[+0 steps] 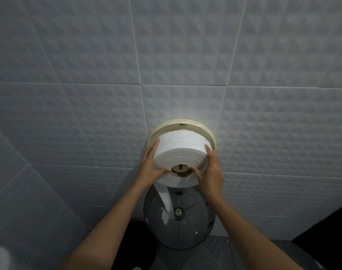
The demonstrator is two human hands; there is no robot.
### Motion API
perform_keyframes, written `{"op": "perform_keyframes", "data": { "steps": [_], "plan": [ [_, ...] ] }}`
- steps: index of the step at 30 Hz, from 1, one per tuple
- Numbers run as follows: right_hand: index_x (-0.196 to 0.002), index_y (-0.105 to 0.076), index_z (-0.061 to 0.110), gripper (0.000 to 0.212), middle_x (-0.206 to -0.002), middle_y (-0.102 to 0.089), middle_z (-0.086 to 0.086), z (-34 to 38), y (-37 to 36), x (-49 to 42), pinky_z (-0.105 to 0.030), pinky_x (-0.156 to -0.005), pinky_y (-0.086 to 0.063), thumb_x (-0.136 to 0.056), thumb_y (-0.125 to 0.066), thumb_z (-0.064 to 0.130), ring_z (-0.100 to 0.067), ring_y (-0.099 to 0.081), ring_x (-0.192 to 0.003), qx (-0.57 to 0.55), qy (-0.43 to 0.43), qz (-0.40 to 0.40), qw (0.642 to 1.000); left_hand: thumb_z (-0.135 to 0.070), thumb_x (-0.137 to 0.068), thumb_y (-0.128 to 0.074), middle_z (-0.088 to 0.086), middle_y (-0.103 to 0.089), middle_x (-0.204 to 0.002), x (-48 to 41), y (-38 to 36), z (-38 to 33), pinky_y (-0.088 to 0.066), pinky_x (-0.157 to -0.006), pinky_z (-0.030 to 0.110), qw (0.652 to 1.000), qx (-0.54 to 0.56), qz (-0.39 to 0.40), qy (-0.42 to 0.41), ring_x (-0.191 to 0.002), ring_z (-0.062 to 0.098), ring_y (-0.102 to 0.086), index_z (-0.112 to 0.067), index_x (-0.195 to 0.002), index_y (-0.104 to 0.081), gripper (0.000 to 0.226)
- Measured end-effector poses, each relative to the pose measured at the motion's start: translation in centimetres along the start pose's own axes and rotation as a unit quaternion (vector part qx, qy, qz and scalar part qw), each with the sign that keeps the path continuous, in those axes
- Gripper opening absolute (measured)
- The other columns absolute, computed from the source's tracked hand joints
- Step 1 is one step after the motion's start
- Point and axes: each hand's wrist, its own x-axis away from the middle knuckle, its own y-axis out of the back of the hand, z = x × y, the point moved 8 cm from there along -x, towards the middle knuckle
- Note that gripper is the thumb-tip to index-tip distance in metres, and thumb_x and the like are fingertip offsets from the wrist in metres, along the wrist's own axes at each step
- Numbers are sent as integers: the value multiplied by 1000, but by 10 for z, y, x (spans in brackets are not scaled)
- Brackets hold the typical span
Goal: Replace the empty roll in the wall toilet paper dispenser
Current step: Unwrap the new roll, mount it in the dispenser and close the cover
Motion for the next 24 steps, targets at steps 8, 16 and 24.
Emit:
{"op": "perform_keyframes", "data": {
  "steps": [8, 16, 24],
  "plan": [
    [-144, -12, 49, 57, -154, -26, -6, 2, -8, -18, -53, -88, -52, -93, -38, 53, -29, -41, -133, 22, 37, -1, 999, -26, -71, -81, -1, -29, -155, -2, -9, 21, -40, -107, 41, 994, 50, -91, 30, -137, 21, -33, -37, -147, -19, 99],
    [-143, -16, 46, 56, -153, -28, -8, 1, -11, -25, -50, -83, -55, -94, -42, 50, -30, -44, -130, 44, 38, -11, 998, -27, -75, -77, 2, -32, -151, -7, -17, 32, -41, -93, 32, 991, 83, -96, 44, -131, 20, -37, -37, -147, -16, 94],
    [-150, -13, 24, 67, -157, -22, -6, -1, -6, 4, -42, -112, -32, -95, -45, 45, -23, -24, -144, -34, 22, -13, 999, -33, -78, -74, 0, -31, -154, 28, -26, 55, -40, -109, 41, 985, 115, -85, 97, -138, 18, -37, -32, -149, -13, 93]
  ]
}}
